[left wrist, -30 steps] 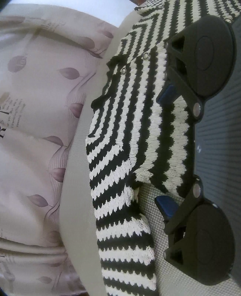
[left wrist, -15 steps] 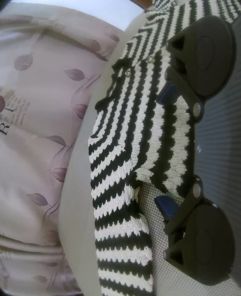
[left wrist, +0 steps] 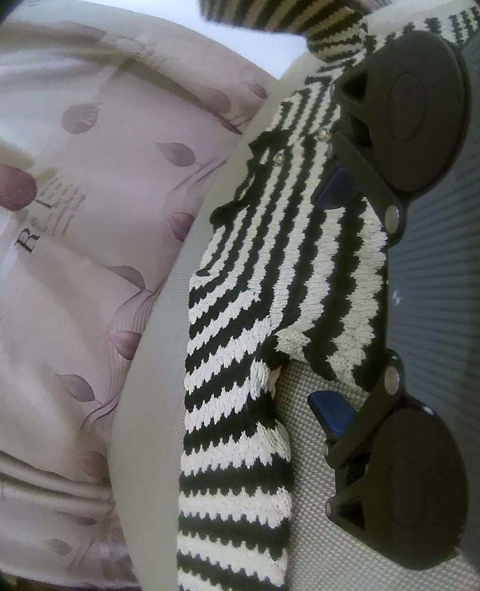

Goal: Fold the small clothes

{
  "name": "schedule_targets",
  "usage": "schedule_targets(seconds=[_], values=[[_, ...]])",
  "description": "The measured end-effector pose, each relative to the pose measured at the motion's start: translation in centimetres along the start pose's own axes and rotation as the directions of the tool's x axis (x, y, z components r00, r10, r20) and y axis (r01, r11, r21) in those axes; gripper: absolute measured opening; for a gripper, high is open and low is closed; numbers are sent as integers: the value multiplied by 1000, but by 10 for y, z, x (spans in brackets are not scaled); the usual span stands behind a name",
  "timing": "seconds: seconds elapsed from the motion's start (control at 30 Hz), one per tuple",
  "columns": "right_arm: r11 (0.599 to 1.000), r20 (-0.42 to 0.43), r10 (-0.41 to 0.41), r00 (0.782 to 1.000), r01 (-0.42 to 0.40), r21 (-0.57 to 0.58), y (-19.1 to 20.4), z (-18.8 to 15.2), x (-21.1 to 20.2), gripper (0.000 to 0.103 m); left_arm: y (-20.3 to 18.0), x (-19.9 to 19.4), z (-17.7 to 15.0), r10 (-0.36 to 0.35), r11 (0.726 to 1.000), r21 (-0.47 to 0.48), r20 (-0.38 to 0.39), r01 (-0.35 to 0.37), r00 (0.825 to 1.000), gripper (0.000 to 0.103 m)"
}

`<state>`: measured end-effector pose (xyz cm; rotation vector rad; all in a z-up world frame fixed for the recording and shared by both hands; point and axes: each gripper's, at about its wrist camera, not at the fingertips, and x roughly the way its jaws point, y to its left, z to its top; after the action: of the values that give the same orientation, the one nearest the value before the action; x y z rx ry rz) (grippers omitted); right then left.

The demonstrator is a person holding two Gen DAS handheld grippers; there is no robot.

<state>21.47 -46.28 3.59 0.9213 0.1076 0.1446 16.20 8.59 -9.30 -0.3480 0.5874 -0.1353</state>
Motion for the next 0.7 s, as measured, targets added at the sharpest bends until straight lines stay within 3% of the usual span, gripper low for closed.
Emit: schedule_targets(seconds=[0.27, 0.5, 0.7], values=[[995, -164, 89, 982, -82, 50, 41, -103, 58, 6, 7, -2, 0, -26, 998, -50, 18, 27, 999, 103], [991, -294, 84, 952, -50, 121, 45, -188, 73, 6, 13, -5, -1, -53, 994, -89, 35, 56, 998, 103], [997, -393, 58, 918, -32, 71, 49, -243, 85, 6, 17, -7, -2, -66, 992, -108, 43, 70, 997, 103]])
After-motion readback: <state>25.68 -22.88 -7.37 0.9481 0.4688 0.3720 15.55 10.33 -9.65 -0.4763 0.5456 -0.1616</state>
